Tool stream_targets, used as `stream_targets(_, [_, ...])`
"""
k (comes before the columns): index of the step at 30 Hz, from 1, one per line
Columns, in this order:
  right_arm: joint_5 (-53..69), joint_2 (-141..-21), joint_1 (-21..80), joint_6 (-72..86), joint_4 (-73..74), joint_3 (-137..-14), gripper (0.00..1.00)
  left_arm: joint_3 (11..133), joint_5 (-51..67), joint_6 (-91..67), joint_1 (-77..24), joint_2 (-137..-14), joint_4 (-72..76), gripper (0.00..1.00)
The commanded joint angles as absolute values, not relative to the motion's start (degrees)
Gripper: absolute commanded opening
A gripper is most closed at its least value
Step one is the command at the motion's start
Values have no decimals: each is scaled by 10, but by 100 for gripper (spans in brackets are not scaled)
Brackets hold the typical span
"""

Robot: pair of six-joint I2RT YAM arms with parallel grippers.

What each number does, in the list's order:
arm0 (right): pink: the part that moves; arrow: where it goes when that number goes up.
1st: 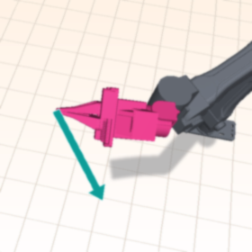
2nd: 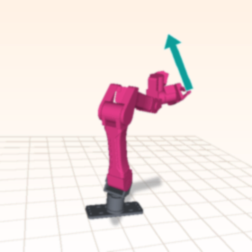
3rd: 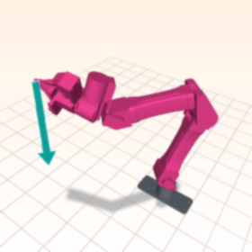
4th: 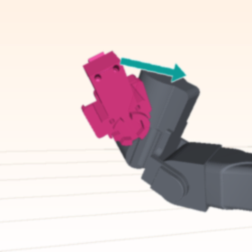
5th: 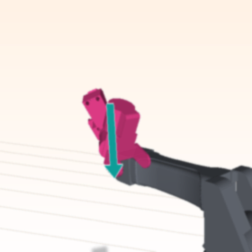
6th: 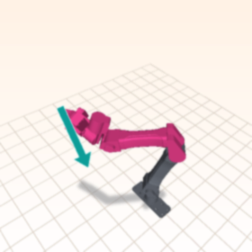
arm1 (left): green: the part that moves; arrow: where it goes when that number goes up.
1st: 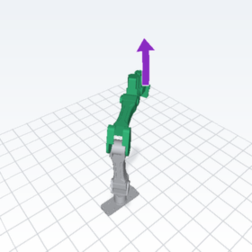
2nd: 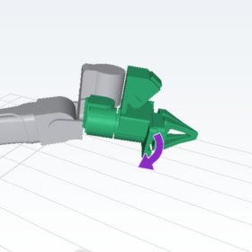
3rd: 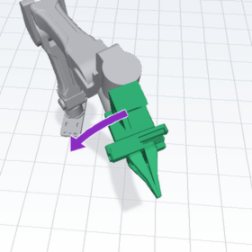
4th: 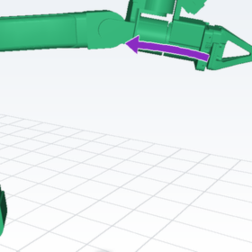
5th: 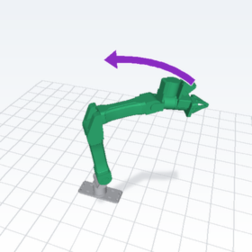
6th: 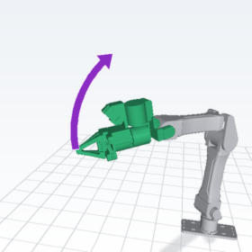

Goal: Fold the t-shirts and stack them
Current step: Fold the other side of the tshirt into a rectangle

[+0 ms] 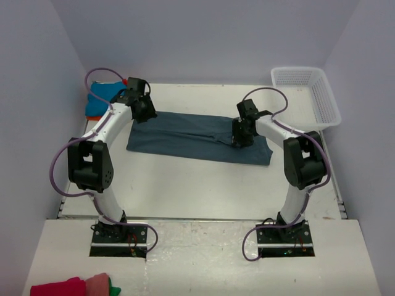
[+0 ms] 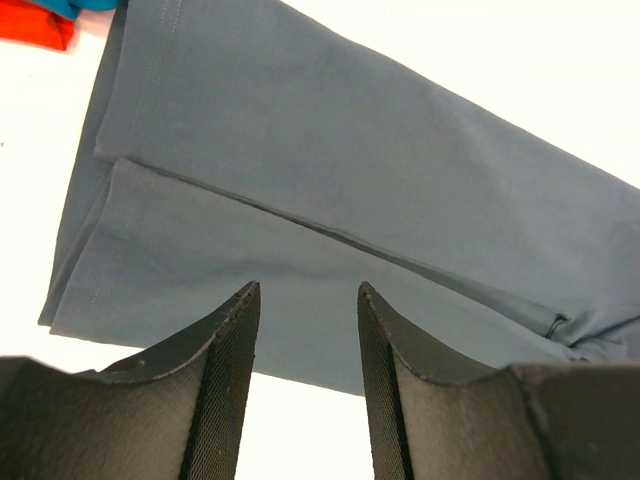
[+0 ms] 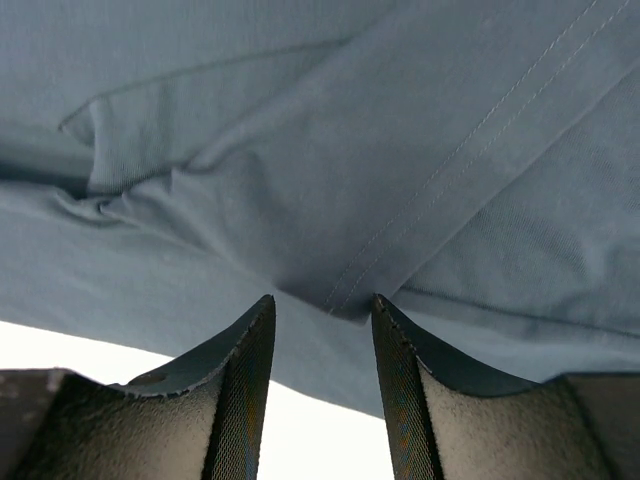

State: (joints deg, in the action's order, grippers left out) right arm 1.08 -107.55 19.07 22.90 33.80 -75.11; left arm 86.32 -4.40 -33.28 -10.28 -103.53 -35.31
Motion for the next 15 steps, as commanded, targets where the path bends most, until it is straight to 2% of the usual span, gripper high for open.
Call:
stream_targets(1, [-18, -1083, 192, 220, 333, -782, 44, 860, -29, -315, -105, -1007, -341, 46])
stream_targets(15, [-40, -1093, 192, 224, 343, -782, 38, 855, -23, -308, -104, -1003, -339, 46])
